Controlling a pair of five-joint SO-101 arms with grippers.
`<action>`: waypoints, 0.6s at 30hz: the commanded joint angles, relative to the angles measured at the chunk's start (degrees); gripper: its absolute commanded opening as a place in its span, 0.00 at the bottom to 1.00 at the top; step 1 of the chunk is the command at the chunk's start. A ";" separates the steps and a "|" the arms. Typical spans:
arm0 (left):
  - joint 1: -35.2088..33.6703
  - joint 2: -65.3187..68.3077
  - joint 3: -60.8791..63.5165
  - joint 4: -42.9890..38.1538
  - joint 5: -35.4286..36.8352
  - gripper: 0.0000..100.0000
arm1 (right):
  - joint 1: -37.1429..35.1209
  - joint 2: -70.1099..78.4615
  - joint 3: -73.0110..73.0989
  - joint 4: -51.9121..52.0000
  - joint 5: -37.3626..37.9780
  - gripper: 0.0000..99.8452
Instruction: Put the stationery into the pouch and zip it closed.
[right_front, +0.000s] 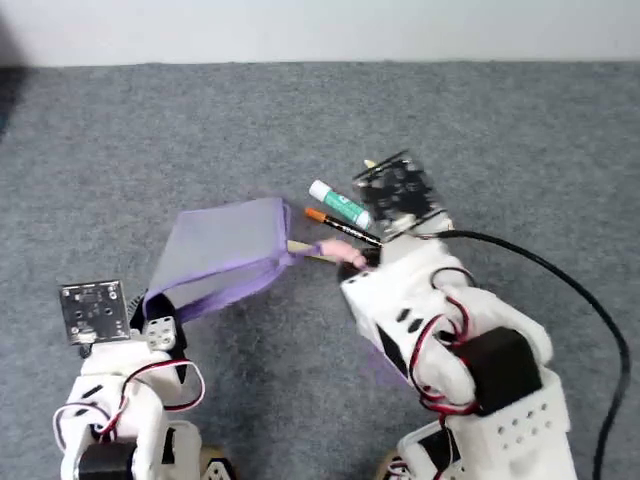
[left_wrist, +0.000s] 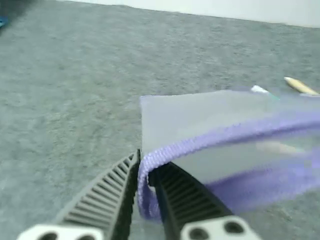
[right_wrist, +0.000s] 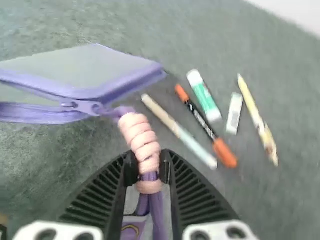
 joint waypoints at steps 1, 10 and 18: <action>-3.69 0.09 -3.91 0.26 -1.85 0.01 | 6.11 -0.92 -2.64 5.67 -5.01 0.20; -3.87 0.09 -3.91 0.35 -1.67 0.01 | 7.08 11.91 -5.45 6.29 -7.65 0.23; -3.43 7.03 -11.38 4.40 2.46 0.01 | 6.81 29.93 -17.58 6.46 -1.05 0.19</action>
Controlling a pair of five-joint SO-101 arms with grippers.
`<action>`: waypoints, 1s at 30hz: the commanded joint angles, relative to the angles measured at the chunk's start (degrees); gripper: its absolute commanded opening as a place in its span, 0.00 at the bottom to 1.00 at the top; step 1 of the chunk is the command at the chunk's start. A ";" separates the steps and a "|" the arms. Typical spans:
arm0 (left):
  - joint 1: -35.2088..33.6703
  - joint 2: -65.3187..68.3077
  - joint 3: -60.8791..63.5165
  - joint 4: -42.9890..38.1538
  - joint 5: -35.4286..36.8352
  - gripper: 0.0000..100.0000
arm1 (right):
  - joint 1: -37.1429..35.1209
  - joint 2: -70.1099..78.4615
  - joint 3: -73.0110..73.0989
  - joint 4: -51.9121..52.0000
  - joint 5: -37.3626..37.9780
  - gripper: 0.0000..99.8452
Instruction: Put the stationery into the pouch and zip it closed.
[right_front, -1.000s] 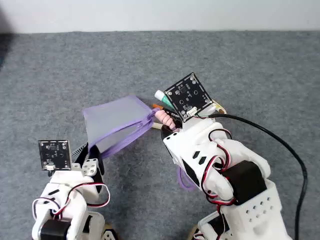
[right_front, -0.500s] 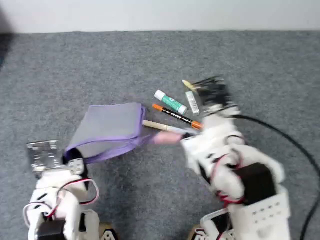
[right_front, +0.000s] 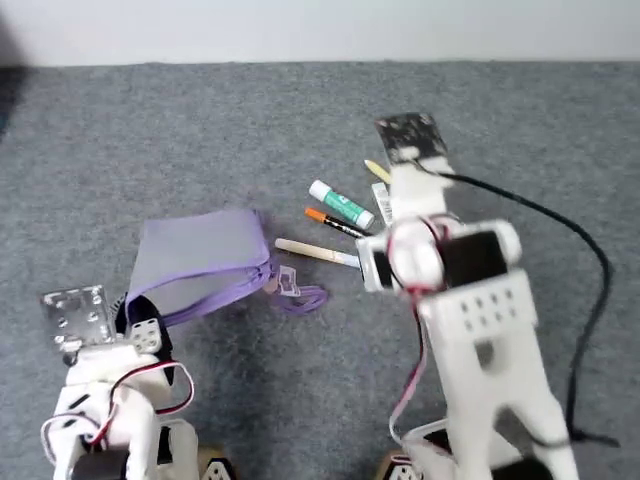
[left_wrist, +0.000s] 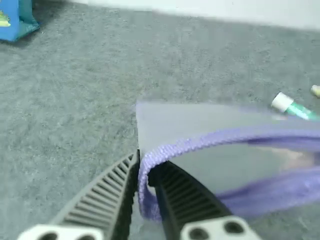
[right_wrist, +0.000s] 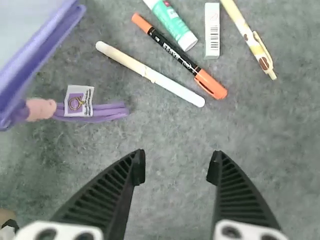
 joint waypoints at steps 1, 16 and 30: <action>0.09 8.44 -8.22 2.81 3.60 0.01 | 0.57 7.16 -7.38 -0.48 5.71 0.19; -0.26 31.82 -16.31 3.96 12.40 0.01 | -3.74 39.16 -25.67 -0.75 17.49 0.20; -0.26 31.82 -16.22 3.60 12.40 0.01 | -6.99 68.18 -49.76 -1.10 20.22 0.20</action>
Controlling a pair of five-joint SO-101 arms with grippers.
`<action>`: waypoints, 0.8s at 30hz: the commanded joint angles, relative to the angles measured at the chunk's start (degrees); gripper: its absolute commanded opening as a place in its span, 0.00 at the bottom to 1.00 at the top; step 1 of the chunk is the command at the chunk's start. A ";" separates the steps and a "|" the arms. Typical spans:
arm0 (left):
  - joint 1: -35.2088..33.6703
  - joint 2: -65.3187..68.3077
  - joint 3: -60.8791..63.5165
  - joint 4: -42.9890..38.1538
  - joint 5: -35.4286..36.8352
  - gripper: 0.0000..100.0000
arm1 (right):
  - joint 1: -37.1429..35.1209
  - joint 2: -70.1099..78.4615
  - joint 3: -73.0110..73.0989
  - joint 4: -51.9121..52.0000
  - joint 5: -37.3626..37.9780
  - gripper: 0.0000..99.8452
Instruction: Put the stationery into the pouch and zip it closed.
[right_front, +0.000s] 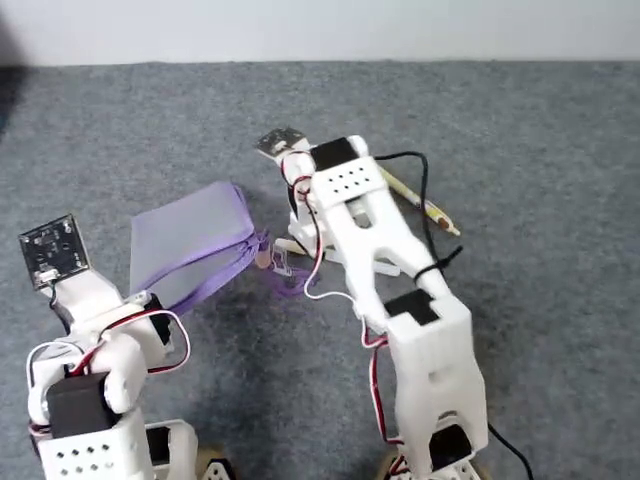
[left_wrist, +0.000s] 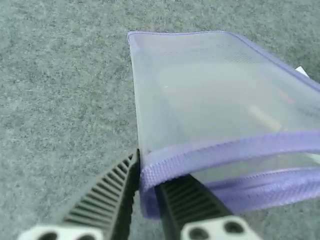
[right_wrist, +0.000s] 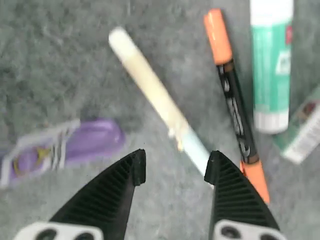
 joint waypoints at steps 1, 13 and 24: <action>-0.26 0.79 -2.42 0.00 0.53 0.01 | -0.31 4.18 -9.05 -0.57 0.88 0.20; -0.18 0.79 -0.57 0.00 3.25 0.01 | 1.01 17.89 -19.34 0.04 6.07 0.10; 0.18 1.14 -0.92 0.26 3.16 0.01 | 5.14 11.30 -19.69 10.86 5.54 0.01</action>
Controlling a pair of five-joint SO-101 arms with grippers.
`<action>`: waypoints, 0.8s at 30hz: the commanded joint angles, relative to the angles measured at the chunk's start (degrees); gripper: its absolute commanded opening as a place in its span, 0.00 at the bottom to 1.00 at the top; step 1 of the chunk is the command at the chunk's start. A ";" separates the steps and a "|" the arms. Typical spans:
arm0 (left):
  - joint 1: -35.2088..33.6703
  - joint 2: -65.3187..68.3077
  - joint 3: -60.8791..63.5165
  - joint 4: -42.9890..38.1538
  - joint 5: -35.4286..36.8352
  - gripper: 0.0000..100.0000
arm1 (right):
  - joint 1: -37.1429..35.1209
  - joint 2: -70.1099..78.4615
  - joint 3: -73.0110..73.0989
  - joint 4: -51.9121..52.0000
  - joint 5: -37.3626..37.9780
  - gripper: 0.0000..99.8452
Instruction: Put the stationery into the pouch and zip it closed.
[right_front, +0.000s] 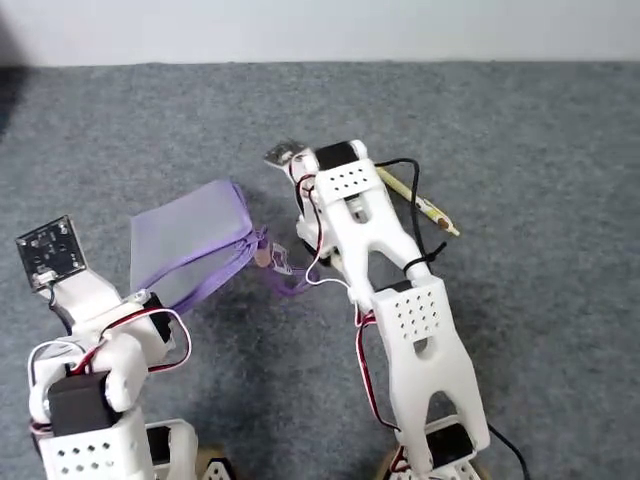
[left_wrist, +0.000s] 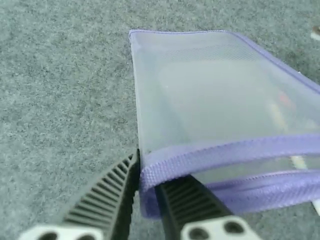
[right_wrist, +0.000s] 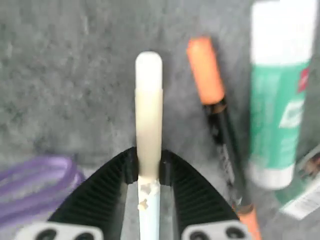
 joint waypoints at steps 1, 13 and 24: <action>0.18 1.05 -1.45 0.35 0.70 0.01 | 2.15 -8.04 -2.11 4.62 -0.18 0.01; 5.36 2.29 -12.62 6.07 0.79 0.01 | 2.86 -32.13 -1.76 4.79 -8.79 0.01; 5.54 22.68 -29.05 10.55 4.84 0.01 | -5.58 -55.43 -1.76 4.62 -25.85 0.01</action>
